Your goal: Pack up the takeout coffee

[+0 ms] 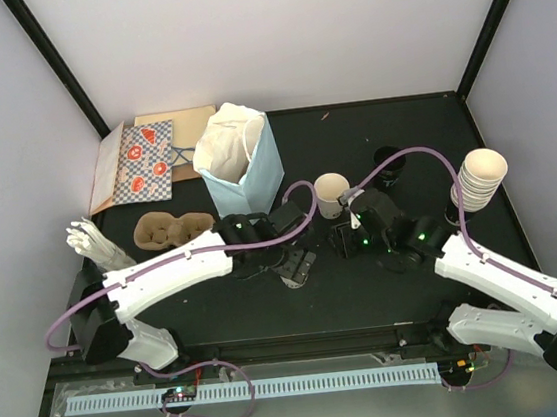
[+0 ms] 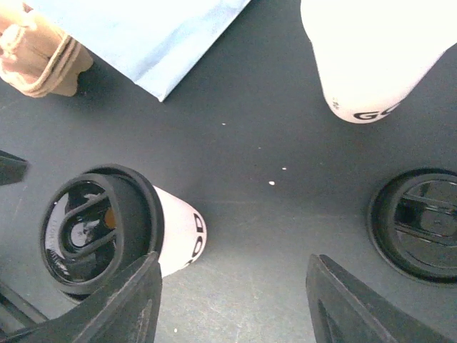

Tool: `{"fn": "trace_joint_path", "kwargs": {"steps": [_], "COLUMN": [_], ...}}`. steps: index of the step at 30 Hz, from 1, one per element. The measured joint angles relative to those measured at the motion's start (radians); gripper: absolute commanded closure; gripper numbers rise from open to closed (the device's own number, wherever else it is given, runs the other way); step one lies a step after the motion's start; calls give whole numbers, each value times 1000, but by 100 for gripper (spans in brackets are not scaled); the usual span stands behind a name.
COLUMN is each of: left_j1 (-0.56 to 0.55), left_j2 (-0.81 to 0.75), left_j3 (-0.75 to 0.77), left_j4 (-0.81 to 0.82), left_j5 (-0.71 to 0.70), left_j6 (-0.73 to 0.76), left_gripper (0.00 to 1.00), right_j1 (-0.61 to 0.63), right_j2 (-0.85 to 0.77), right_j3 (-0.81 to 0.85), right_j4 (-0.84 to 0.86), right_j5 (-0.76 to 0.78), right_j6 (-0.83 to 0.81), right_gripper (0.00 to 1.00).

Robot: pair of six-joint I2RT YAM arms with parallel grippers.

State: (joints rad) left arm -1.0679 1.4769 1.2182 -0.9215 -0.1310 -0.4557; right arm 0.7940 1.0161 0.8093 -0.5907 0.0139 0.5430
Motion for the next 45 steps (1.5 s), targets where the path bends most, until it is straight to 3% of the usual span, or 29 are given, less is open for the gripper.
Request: {"fn": "trace_joint_path", "kwargs": {"steps": [2, 5, 6, 12, 17, 24, 29, 45], "left_j1": [0, 0, 0, 0, 36, 349, 457, 473], "left_j2": [-19, -65, -89, -257, -422, -588, -664, -755], "left_j3": [27, 58, 63, 74, 67, 28, 16, -76], "left_j4": [-18, -40, -49, -95, -102, -122, -134, -133], "left_j5": [0, -3, -5, -32, -53, 2, 5, -24], "left_j6": [0, -2, -4, -18, -15, 46, 77, 101], "left_gripper": [1, 1, 1, 1, 1, 1, 1, 1], "right_j1": [0, 0, 0, 13, 95, 211, 255, 319], "right_j2": [0, 0, 0, 6, 50, 194, 300, 552], "right_j3": [10, 35, 45, 111, 173, 277, 366, 490], "right_j4": [-30, -61, -72, -128, -163, -198, -235, -339], "right_j5": [13, 27, 31, 54, 91, 147, 173, 187], "right_j6": [-21, -50, -64, -106, -124, -146, -159, -154], "right_gripper": [32, 1, 0, 0, 0, 0, 0, 1]}}
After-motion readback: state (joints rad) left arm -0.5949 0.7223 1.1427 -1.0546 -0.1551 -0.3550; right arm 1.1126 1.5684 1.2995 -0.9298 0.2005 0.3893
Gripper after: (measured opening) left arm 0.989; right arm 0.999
